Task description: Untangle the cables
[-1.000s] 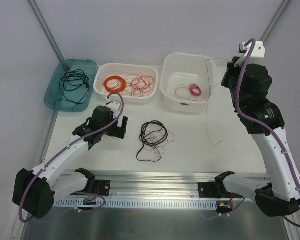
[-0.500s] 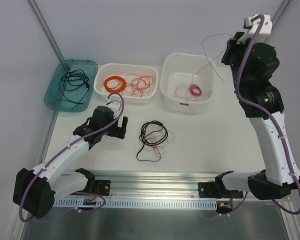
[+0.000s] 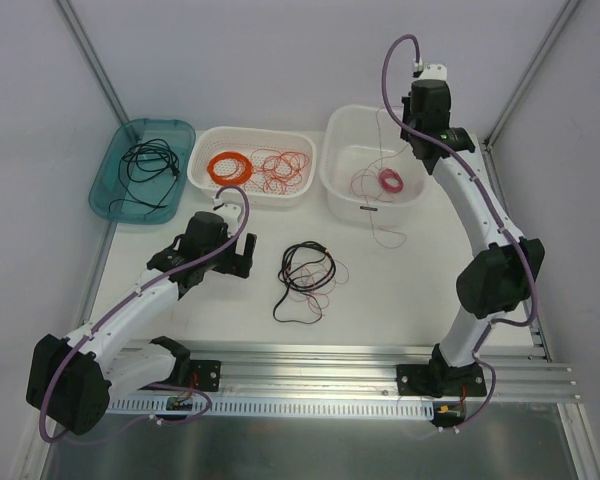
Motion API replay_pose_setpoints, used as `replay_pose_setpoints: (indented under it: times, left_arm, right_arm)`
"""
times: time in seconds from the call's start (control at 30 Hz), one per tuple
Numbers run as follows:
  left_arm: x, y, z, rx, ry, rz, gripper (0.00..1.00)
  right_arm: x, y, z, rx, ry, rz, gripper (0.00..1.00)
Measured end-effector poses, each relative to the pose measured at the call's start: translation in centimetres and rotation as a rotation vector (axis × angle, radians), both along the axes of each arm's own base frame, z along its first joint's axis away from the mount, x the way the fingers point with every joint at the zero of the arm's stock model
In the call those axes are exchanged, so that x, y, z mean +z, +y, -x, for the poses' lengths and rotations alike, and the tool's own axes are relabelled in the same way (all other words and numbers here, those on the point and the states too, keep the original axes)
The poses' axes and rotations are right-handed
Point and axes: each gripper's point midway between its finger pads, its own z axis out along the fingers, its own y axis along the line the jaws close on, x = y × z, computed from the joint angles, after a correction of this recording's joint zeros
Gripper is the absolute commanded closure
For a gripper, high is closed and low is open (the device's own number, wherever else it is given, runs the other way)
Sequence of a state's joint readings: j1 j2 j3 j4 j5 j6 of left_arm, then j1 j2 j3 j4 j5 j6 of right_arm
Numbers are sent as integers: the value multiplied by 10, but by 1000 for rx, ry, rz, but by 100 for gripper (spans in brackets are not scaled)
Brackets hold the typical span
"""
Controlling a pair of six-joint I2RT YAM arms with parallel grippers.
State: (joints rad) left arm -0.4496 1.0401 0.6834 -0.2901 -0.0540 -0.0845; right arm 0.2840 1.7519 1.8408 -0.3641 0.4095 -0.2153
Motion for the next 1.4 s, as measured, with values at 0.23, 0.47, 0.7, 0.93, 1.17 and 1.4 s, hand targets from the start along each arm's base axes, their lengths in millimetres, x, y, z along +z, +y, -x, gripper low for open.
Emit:
replay_pose_setpoints:
  times: [0.23, 0.47, 0.7, 0.93, 1.17, 1.4]
  left_arm:
    - [-1, 0, 0, -1, 3, -1, 1]
    - [-1, 0, 0, -1, 3, -1, 1]
    - [-1, 0, 0, -1, 4, -1, 1]
    - [-1, 0, 0, -1, 4, -1, 1]
    - [-1, 0, 0, -1, 4, -1, 1]
    - [-1, 0, 0, -1, 4, -1, 1]
  right_arm:
    - [-71, -5, 7, -6, 203, -20, 33]
    - [-84, -2, 53, 58, 260, -50, 26]
    - [-92, 17, 119, 235, 268, -143, 26]
    - [-164, 66, 165, 441, 390, -209, 25]
    - [-228, 99, 181, 498, 487, -290, 30]
    - [-265, 107, 176, 466, 532, -325, 44]
